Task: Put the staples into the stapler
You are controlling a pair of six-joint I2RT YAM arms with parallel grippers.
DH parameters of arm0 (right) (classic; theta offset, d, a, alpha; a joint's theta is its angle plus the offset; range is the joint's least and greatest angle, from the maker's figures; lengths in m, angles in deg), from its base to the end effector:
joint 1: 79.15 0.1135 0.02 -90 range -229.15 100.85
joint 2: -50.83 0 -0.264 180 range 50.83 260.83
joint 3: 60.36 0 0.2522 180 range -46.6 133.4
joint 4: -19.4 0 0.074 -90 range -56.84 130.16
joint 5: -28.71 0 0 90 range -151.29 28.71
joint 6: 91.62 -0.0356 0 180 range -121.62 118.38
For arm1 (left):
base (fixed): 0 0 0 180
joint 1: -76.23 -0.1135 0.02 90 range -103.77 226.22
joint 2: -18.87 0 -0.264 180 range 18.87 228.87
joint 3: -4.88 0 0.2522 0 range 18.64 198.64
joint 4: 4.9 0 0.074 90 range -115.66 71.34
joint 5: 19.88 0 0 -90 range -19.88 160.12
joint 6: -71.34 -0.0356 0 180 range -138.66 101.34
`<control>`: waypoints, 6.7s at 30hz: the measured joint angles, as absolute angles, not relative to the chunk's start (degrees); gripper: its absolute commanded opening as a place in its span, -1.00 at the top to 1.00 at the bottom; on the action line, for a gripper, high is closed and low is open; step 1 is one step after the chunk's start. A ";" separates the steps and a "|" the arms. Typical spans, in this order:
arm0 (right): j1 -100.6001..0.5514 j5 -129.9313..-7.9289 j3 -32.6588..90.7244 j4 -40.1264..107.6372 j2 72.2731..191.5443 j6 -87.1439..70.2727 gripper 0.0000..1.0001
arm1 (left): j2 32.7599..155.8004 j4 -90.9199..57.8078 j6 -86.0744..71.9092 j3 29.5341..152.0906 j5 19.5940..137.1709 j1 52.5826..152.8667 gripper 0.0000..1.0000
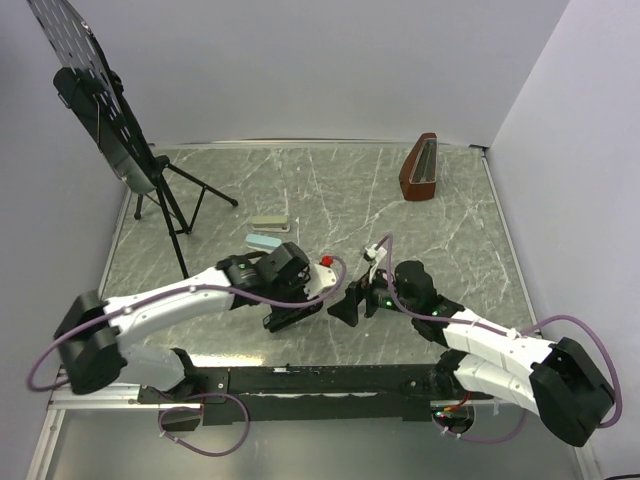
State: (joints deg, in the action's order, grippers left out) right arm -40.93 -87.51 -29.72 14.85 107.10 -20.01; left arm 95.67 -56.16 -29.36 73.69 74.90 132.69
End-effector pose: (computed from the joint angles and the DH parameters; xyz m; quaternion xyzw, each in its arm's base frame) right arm 0.1471 0.1359 0.1859 -0.2647 0.7689 0.4260 0.3965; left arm 0.1442 -0.2229 0.2414 0.5421 0.7965 -0.1400 0.2284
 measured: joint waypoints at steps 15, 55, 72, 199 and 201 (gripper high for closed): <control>-33.77 -98.09 -26.77 8.01 110.27 -12.74 -0.75 | 87.73 -52.35 -29.84 73.67 83.38 132.69 0.98; -41.74 -101.84 -30.37 -5.21 103.12 -19.55 1.00 | 70.71 -38.06 -24.14 66.28 86.61 128.17 0.98; -44.58 -105.36 -31.01 -0.60 99.65 -21.02 -0.77 | 65.75 -34.10 -16.75 60.23 85.56 125.04 0.98; -57.20 -99.77 -28.41 -8.40 79.01 -33.76 1.00 | 86.60 -9.16 -22.91 68.62 106.96 126.99 0.97; -57.20 -99.83 -28.56 -8.40 78.77 -33.56 1.00 | 86.64 -9.34 -23.11 68.79 107.40 127.05 0.97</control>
